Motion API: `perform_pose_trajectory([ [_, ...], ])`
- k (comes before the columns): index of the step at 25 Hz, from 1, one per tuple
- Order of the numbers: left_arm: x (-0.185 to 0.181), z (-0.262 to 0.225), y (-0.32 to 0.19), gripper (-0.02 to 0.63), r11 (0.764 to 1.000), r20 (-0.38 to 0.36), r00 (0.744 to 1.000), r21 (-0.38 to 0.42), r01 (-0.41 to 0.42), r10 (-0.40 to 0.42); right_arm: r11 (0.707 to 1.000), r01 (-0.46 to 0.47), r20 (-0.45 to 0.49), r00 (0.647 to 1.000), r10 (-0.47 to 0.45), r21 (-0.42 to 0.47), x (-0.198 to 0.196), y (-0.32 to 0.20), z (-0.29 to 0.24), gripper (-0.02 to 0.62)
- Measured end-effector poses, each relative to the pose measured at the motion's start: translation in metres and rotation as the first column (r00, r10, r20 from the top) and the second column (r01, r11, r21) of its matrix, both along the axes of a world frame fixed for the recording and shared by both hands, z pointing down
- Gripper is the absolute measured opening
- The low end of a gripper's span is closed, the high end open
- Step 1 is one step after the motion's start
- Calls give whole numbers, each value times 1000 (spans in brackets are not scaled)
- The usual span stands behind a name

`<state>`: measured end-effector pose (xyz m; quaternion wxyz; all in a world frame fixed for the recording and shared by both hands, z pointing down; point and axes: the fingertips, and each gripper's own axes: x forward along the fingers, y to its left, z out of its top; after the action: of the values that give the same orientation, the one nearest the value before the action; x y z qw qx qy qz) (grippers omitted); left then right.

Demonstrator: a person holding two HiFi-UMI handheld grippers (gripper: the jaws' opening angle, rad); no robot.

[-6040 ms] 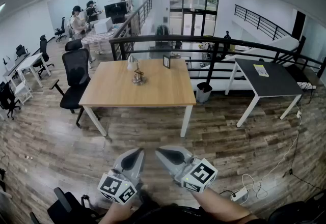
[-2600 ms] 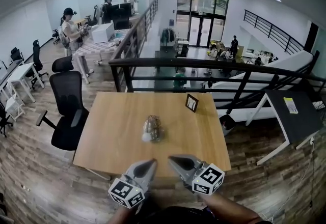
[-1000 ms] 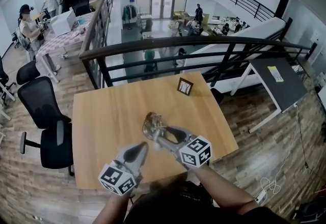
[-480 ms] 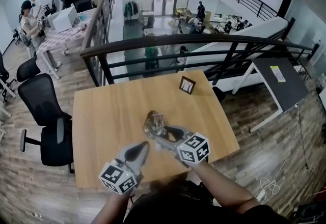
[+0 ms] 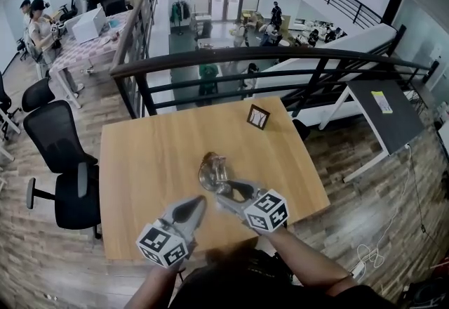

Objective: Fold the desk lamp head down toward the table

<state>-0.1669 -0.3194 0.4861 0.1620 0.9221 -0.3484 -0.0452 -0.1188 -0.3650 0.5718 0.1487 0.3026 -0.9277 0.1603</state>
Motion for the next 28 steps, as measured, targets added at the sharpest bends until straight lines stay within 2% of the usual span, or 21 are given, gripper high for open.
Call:
perform_pose_trajectory([
  [7, -6, 3, 1, 2, 1000, -2, 1000, -13, -5, 5, 1000, -3, -135, 991, 4, 5, -4, 22, 39, 209],
  [13, -6, 4, 5, 3, 1000, -7, 1000, -15, -17, 17, 1000, 13, -269, 963, -14, -7, -9, 36, 82, 206],
  [22, -13, 15, 11, 2, 999, 5, 1000, -40, -12, 13, 996, -6, -372, 928, -27, -87, -14, 30, 156, 190],
  [28, -14, 20, 16, 2, 998, 17, 1000, -63, -9, 10, 997, -4, -455, 890, -28, -71, -15, 20, 190, 188],
])
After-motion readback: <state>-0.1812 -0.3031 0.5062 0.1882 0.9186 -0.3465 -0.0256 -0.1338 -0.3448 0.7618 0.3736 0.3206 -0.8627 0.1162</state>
